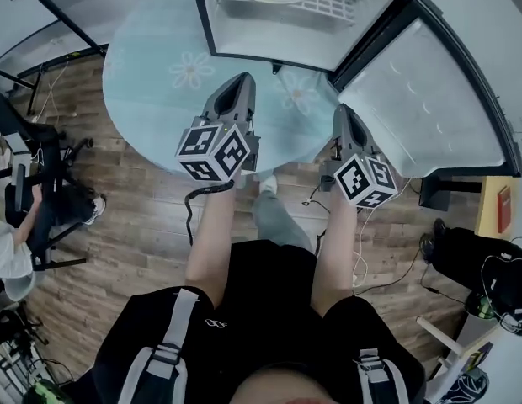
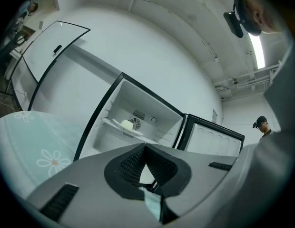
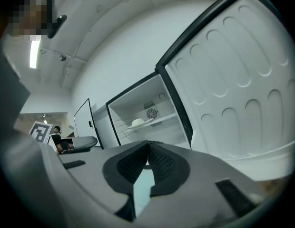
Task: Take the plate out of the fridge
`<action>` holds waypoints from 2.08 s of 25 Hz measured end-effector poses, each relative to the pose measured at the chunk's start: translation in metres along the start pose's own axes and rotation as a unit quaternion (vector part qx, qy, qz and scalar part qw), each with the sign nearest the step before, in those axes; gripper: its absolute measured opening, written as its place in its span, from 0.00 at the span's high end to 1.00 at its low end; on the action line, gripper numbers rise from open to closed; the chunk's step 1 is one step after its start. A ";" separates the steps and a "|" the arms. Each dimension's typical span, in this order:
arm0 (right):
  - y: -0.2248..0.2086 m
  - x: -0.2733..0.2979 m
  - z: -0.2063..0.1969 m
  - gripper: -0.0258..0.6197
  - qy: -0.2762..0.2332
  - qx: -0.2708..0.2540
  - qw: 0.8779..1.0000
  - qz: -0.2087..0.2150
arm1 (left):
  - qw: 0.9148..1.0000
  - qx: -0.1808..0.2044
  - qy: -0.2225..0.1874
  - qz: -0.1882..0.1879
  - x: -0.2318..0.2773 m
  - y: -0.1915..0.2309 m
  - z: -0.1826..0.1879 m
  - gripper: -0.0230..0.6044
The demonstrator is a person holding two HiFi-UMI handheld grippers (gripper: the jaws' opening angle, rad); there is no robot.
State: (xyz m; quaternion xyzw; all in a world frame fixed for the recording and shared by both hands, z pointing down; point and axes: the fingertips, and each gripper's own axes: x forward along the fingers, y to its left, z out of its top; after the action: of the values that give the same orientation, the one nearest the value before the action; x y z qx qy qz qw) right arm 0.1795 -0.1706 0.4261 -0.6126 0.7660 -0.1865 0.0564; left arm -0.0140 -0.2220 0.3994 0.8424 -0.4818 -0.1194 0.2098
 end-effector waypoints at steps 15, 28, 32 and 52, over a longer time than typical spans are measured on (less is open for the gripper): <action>-0.021 0.099 0.050 0.95 0.007 0.031 0.996 0.088 | 0.998 0.002 0.001 0.062 0.084 0.009 0.028 0.97; 0.041 0.136 0.066 0.95 -0.004 -0.021 0.988 0.156 | 0.996 0.000 -0.024 0.082 0.082 0.027 0.064 0.97; 0.039 0.141 0.074 0.95 -0.021 0.000 0.991 0.135 | 0.997 -0.044 -0.029 0.062 0.090 0.032 0.068 0.97; 0.071 0.206 0.061 0.80 -0.013 0.117 0.982 0.149 | 0.990 -0.129 0.028 0.040 0.148 0.082 0.061 0.72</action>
State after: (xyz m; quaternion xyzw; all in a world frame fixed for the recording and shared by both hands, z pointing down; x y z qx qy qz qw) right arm 0.0839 -0.3686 0.3742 -0.4835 0.8206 -0.2561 0.1651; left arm -0.0261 -0.4012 0.3839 0.7912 -0.4897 -0.1487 0.3349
